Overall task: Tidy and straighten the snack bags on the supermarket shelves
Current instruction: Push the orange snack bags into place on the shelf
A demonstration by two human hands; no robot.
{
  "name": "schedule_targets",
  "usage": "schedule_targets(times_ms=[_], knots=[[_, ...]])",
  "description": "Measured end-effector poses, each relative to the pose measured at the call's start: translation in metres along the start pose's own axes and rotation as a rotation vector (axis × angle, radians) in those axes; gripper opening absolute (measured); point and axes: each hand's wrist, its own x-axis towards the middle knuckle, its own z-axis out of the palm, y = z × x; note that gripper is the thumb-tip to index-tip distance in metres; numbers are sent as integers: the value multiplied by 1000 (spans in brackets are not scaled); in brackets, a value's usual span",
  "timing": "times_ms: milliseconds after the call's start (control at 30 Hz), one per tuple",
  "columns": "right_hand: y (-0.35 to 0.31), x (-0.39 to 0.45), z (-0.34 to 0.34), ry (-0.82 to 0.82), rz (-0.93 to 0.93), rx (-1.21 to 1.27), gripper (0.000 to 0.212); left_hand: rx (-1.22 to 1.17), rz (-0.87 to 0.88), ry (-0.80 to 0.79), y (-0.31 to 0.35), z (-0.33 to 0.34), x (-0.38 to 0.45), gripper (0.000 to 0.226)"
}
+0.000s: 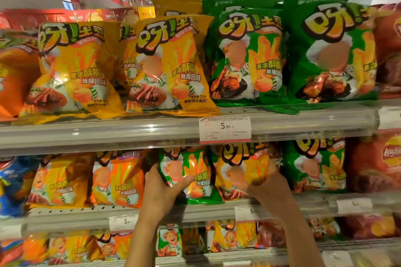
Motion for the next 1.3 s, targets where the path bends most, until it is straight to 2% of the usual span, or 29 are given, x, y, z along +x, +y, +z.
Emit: schedule_targets(times_ms=[67,233,367,567,633,700,867,1000,1167,1300], knots=[[1,2,-1,-17,18,17,87,-20,-53,-29,-2,-3,2,98],[7,8,3,4,-18,55,59,-25,-73,-81,2,-9,7,93],[8,9,5,31,-36,56,64,-67,-69,-72,3,-9,8,83],[-10,2,2,180,-164,-37,77,-131,-51,-59,-2,-15,10,70],[-16,-1,-4,161,-124,-83,89,-138,-35,-37,-3,-15,9,59],[-18,-6,-10,132,-67,-127,92,-155,-18,-17,-3,-14,9,54],[-6,-19,-26,188,-48,-61,63,-193,-3,12,-6,-9,6,66],[-6,-30,-38,198,-12,25,73,-201,45,37,-4,0,1,66],[-2,-48,-55,130,16,52,68,-227,84,32,6,22,-5,70],[10,-62,-71,130,91,100,74,-186,149,18,17,49,-12,74]])
